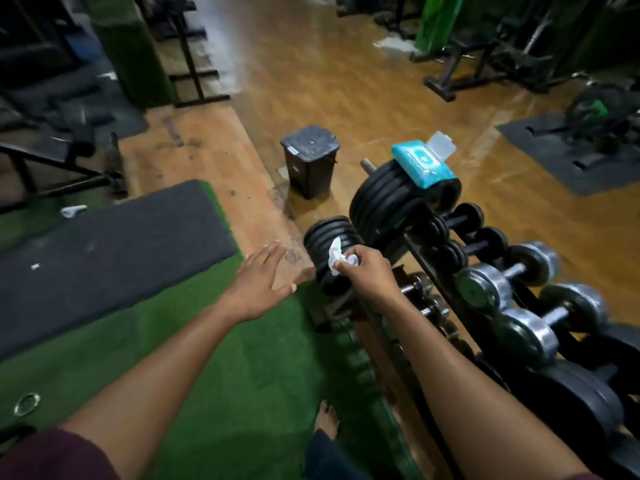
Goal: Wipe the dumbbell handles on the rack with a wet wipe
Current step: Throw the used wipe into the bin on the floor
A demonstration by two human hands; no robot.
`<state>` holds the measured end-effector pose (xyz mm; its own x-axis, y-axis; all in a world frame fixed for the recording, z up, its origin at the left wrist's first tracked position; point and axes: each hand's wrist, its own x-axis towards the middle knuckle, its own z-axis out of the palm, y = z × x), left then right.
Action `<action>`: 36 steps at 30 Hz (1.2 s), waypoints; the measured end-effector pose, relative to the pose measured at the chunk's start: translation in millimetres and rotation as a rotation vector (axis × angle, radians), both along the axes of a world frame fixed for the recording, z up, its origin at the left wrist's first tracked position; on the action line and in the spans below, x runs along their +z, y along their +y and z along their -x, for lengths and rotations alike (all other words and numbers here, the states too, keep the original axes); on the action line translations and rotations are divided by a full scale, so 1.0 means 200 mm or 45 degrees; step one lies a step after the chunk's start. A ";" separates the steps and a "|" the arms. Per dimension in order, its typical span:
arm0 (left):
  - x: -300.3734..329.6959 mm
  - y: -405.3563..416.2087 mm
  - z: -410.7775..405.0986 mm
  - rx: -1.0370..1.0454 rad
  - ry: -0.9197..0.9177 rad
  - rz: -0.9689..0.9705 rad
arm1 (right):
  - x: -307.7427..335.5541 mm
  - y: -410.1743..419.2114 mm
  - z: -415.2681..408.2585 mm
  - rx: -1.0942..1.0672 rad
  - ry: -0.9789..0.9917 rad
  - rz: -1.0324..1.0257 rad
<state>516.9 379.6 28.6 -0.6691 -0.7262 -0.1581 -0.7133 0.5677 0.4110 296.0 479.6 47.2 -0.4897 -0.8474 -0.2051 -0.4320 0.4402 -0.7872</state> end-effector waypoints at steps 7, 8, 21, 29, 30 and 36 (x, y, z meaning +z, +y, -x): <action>0.09 -0.57 -0.03 0.154 -0.009 0.020 | 0.00 -0.73 0.02 0.134 0.042 0.034; 0.10 -0.64 -0.04 0.180 -0.003 0.018 | 0.00 -0.83 0.02 0.150 0.030 0.033; 0.04 -1.84 -0.22 0.316 -0.004 -0.096 | 0.00 -2.23 -0.05 0.164 -0.032 0.116; 0.07 -2.69 -0.15 0.178 -0.014 -0.110 | 0.01 -2.93 0.02 -0.090 -0.213 0.136; 0.08 -2.78 -0.12 0.161 -0.010 -0.121 | 0.02 -2.99 0.03 -0.110 -0.210 0.144; 0.06 -3.25 0.14 0.076 -0.012 -0.129 | 0.00 -3.35 0.22 -0.207 -0.242 0.189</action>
